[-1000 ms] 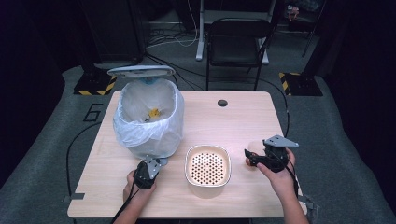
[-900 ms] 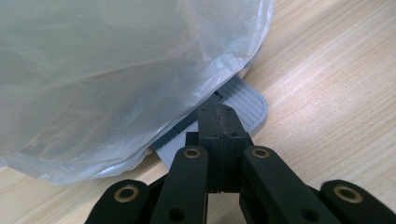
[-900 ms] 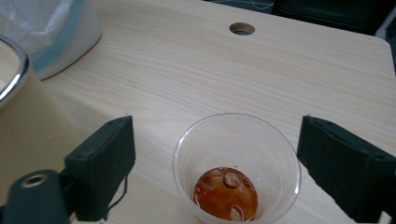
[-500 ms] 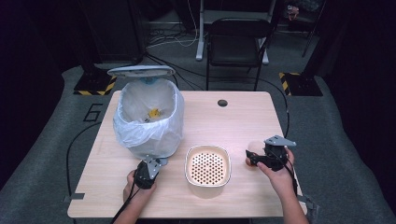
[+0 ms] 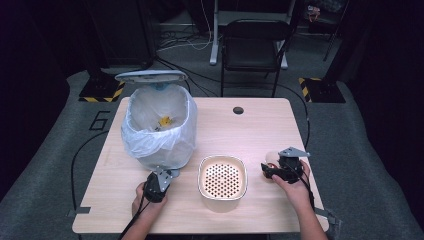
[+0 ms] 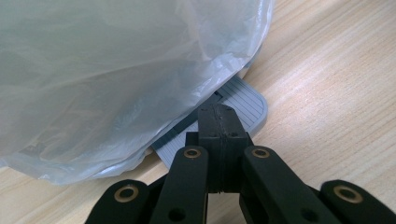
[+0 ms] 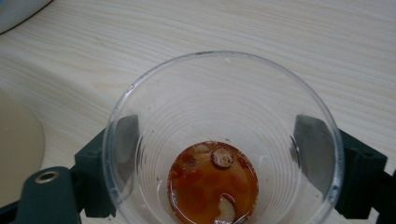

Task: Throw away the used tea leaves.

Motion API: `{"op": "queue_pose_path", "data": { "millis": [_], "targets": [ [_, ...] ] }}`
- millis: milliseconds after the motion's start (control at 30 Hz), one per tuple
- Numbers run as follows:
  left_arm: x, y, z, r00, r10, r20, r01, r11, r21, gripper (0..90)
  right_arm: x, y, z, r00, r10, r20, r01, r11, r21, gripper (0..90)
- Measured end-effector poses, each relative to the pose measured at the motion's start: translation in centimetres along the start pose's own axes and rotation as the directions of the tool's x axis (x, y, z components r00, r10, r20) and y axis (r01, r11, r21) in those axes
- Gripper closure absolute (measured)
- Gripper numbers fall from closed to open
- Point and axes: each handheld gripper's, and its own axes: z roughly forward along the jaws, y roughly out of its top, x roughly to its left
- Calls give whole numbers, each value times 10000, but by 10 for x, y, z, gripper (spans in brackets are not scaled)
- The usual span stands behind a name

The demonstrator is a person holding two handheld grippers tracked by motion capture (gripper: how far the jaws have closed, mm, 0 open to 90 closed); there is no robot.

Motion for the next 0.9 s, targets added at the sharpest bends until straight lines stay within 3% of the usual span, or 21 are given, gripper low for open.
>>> {"op": "queue_pose_path", "data": {
  "millis": [200, 433, 667, 900],
  "targets": [
    [0, 0, 0, 10000, -2, -1, 2, 10000, 2, 900, -2, 0, 0, 9999, -67, -132, 65, 9999, -116, 281],
    [0, 0, 0, 10000, 15, -6, -15, 10000, 7, 900, -1, 4, 0, 9987, -371, -356, 367, 9993, -117, 305],
    [0, 0, 0, 10000, 10, 2, -10, 10000, 5, 900, 1, 24, -3, 9958, -633, -668, 608, 9974, -397, 309],
    [0, 0, 0, 10000, 11, 3, -11, 10000, 4, 900, 10, 47, -3, 9792, -1425, -1447, 1341, 9888, -659, 316]
  ]
}}
